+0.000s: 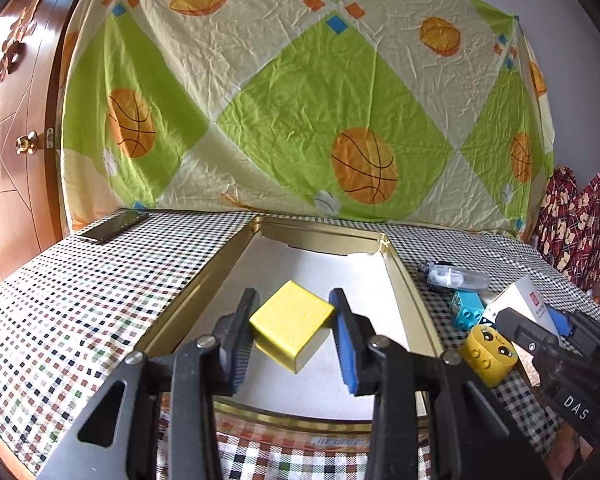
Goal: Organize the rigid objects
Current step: 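Carry the yellow cube and white card box over the gold tin box, then lower and release the yellow cube and white card box into the tin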
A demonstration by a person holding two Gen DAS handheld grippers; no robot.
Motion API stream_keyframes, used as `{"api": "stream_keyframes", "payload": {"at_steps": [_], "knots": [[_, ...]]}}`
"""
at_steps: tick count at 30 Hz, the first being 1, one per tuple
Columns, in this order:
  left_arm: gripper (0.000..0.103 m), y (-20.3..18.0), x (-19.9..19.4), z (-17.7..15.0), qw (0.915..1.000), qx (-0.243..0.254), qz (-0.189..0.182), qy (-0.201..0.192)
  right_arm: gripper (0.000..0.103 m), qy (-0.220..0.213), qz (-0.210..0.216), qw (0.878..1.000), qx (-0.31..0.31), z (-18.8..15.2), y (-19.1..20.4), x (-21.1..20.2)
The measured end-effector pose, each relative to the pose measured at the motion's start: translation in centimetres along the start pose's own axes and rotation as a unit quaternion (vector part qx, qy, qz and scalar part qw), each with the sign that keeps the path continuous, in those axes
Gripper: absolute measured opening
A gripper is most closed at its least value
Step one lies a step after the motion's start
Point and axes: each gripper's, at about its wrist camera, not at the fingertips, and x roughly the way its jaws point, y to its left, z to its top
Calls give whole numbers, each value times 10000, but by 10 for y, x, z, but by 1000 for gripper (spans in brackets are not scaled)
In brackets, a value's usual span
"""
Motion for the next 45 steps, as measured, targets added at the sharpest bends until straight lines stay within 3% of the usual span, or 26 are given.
{"api": "stream_keyframes", "payload": {"at_steps": [31,40,45], "knots": [[36,30,21,16,9988,154,255,386,44,385,564,9976,-94,13,27,25],[36,30,46,36,9957,374,37,846,44,631,758,9951,-108,51,28,55],[36,22,67,49,9906,689,-7,1180,44,990,846,9914,-119,68,30,90]]}}
